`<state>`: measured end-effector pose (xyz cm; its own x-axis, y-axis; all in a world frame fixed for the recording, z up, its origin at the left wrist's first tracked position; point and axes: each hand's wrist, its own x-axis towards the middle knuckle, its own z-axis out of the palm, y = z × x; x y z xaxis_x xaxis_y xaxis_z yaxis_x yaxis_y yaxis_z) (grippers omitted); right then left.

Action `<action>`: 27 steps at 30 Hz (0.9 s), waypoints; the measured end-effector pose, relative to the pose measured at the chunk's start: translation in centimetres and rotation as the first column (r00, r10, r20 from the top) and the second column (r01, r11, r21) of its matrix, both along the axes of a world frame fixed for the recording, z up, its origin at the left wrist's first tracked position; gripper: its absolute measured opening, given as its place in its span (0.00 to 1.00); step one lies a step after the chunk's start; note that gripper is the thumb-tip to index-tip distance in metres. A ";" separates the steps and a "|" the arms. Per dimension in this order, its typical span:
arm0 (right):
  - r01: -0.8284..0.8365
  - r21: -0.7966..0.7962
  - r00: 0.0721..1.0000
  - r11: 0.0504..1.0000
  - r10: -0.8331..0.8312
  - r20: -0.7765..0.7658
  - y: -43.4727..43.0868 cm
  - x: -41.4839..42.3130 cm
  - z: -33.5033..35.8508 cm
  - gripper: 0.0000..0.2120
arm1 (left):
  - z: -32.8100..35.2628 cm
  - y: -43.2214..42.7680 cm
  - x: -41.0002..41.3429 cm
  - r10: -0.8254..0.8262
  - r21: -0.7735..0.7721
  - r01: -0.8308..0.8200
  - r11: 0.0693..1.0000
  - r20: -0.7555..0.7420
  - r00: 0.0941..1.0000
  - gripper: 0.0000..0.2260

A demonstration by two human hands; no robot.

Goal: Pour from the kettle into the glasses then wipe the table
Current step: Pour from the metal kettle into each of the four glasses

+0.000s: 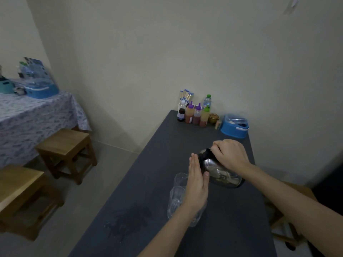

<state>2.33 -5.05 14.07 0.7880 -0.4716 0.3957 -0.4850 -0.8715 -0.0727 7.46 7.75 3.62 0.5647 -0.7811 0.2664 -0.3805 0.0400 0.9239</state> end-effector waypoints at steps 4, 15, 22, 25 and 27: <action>-0.025 -0.015 0.999 1.000 0.025 -0.026 0.2 0.4 0.4 0.16 | 0.0 0.2 0.0 0.003 -0.006 -0.003 1.000 -0.005 1.000 0.27; -0.080 -0.067 0.996 0.995 0.078 -0.032 0.6 1.1 1.2 0.14 | 0.0 0.2 0.0 0.029 -0.032 -0.029 0.999 -0.012 1.000 0.27; -0.083 -0.089 0.996 0.993 0.079 -0.050 0.8 1.5 1.5 0.14 | 0.0 0.3 0.3 0.046 -0.051 -0.046 0.998 -0.011 0.999 0.27; -0.098 -0.114 0.994 0.989 0.093 -0.054 1.1 1.7 1.7 0.14 | 0.0 0.3 0.4 0.051 -0.060 -0.052 0.997 -0.018 0.999 0.27; -0.106 -0.131 0.993 0.986 0.098 -0.065 1.3 1.8 1.9 0.13 | -0.1 0.4 0.4 0.051 -0.067 -0.053 0.996 -0.026 0.998 0.27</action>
<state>4.17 -3.74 15.94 0.8530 -0.3335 0.4014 -0.3930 -0.9166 0.0736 7.85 8.13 3.56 0.6109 -0.7313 0.3032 -0.3611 0.0835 0.9288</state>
